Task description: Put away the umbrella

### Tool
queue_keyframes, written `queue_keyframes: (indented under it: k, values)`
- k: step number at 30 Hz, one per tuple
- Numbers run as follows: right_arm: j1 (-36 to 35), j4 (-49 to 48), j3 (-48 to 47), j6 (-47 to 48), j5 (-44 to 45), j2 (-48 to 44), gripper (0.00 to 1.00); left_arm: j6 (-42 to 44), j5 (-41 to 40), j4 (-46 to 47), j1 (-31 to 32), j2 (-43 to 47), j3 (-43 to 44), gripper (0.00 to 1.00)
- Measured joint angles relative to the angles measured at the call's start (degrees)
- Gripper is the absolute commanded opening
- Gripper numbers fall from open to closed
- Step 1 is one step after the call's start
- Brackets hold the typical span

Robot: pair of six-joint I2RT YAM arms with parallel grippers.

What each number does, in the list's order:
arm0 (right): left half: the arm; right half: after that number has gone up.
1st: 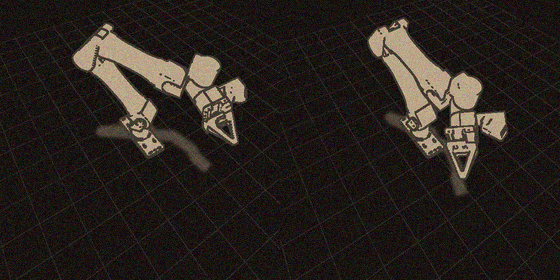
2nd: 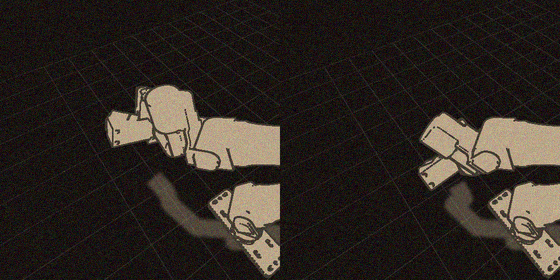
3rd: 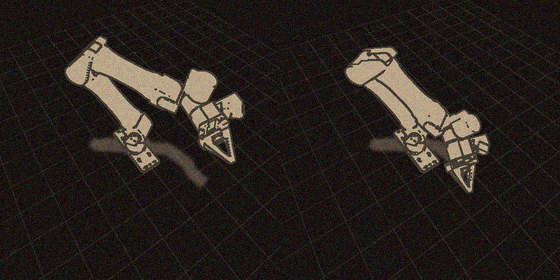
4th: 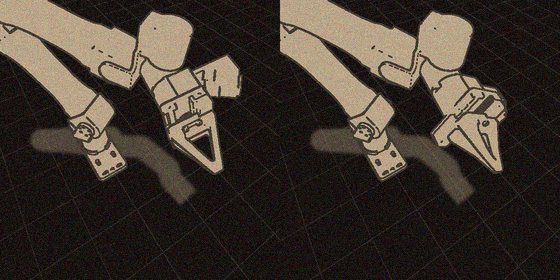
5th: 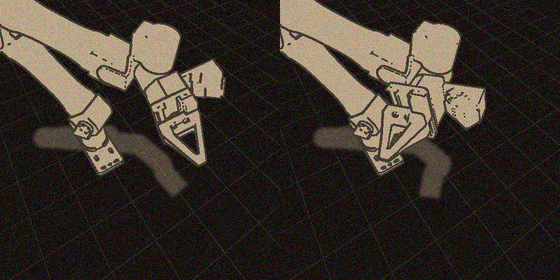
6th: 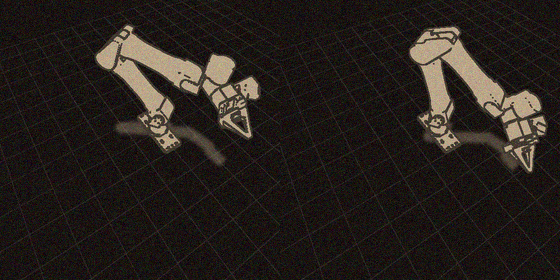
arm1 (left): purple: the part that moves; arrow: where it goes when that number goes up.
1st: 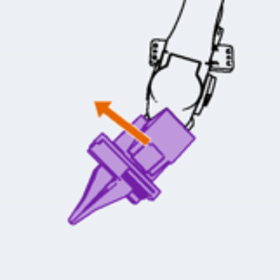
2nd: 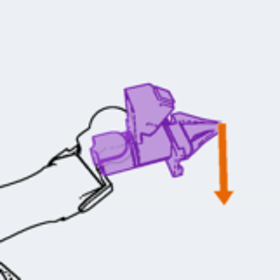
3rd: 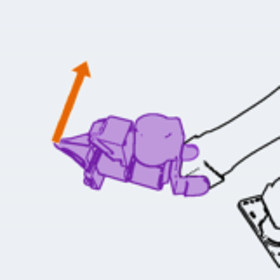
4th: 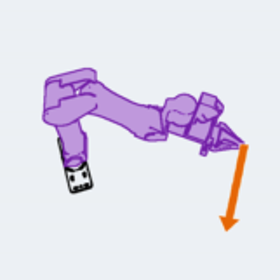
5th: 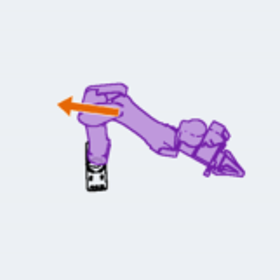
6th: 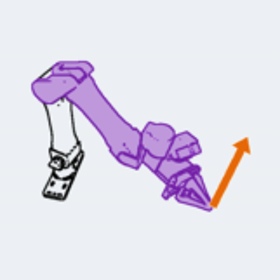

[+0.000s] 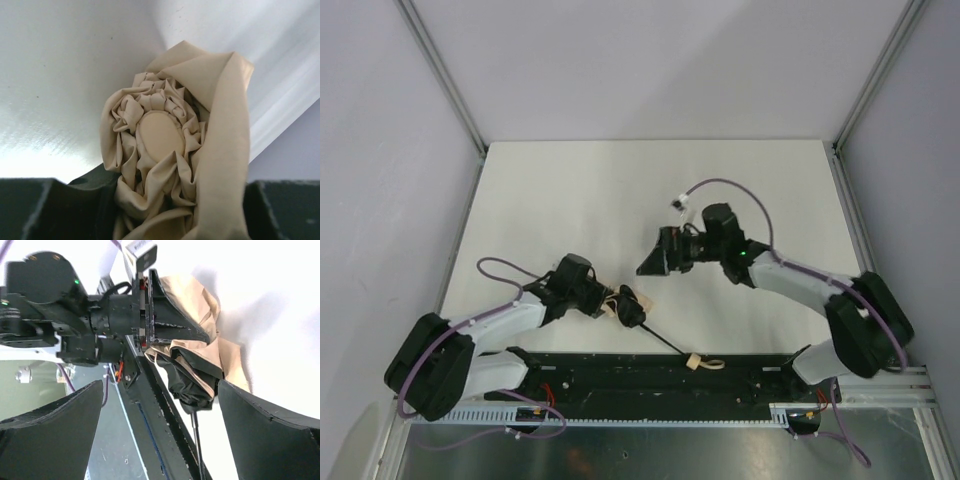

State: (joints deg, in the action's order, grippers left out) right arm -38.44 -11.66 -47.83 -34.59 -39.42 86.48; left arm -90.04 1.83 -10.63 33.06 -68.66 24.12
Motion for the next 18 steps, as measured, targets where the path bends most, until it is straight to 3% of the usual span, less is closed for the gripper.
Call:
queue_keyframes:
  k: [10, 18]
  values:
    - [17.20, 14.71, 0.26, -3.19, 10.12, -16.22, 0.98, 4.98, 6.60, -4.90, -5.68, 9.44, 5.95, 0.00]
    - [18.10, 9.64, 14.16, -23.63, 11.41, -17.55, 0.94, -0.33, 11.61, -1.11, -7.74, 12.02, 15.93, 0.00]
